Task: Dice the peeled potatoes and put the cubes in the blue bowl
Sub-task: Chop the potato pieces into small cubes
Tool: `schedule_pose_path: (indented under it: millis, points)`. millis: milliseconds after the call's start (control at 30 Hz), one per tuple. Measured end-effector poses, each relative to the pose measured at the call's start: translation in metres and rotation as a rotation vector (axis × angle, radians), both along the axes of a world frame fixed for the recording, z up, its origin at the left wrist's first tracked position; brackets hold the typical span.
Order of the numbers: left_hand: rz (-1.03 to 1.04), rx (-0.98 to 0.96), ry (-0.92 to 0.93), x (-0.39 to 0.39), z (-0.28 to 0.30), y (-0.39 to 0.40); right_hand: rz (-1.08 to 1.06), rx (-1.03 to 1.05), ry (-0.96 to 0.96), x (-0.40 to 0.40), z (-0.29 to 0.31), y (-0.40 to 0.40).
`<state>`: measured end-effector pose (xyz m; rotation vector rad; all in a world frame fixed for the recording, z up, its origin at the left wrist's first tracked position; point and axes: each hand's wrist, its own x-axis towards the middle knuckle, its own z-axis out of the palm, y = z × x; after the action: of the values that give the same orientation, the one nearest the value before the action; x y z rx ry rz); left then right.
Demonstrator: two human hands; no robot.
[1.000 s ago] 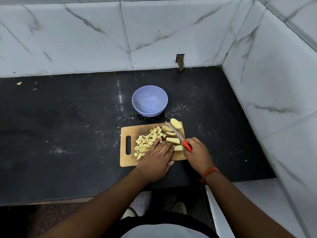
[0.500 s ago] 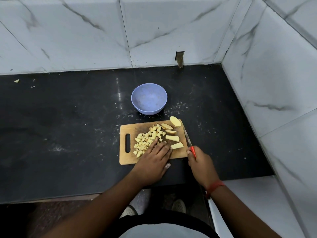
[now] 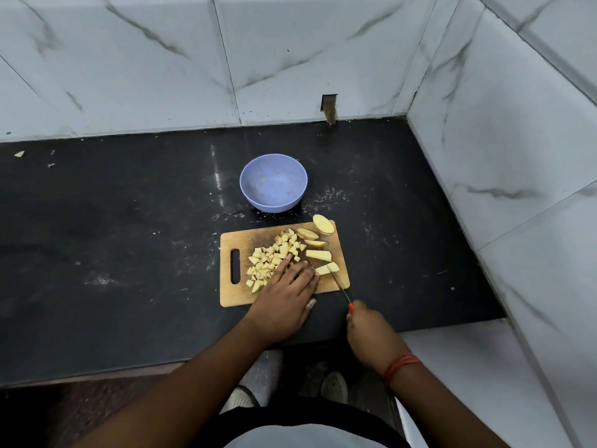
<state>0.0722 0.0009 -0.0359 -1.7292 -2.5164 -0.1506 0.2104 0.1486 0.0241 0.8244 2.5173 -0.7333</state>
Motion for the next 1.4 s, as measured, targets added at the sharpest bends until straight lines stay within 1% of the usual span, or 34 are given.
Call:
schedule_pose_path:
  millis: [133,300,500,600,700,800,900,1300,1400]
  points:
    - [-0.002,0.0,0.008,0.001,0.001,0.0,-0.032,0.003,-0.011,-0.005,0.001,-0.003]
    - [-0.005,-0.015,0.018,0.001,0.002,-0.001,-0.038,-0.028,-0.07,-0.008,0.003,-0.003]
    - [0.004,-0.022,0.028,0.002,0.002,-0.001,-0.044,-0.037,-0.182,-0.024,0.007,-0.001]
    - [0.017,-0.032,0.02,0.003,0.002,0.0,0.012,-0.01,-0.188,-0.012,0.007,-0.004]
    - [0.024,-0.035,0.033,0.006,0.002,0.0,0.033,-0.03,-0.175,0.014,0.004,-0.007]
    - [0.032,-0.028,0.035,0.006,0.002,0.0,0.012,-0.052,-0.093,0.021,0.008,-0.008]
    - [0.032,-0.015,0.029,0.006,0.002,-0.001,0.009,-0.052,-0.024,0.01,0.011,-0.013]
    - [0.018,-0.037,0.037,0.004,0.008,-0.001,-0.014,-0.013,-0.17,-0.027,0.008,-0.018]
    - [0.031,-0.065,0.027,0.005,0.009,0.0,0.006,-0.004,-0.184,-0.021,0.008,-0.02]
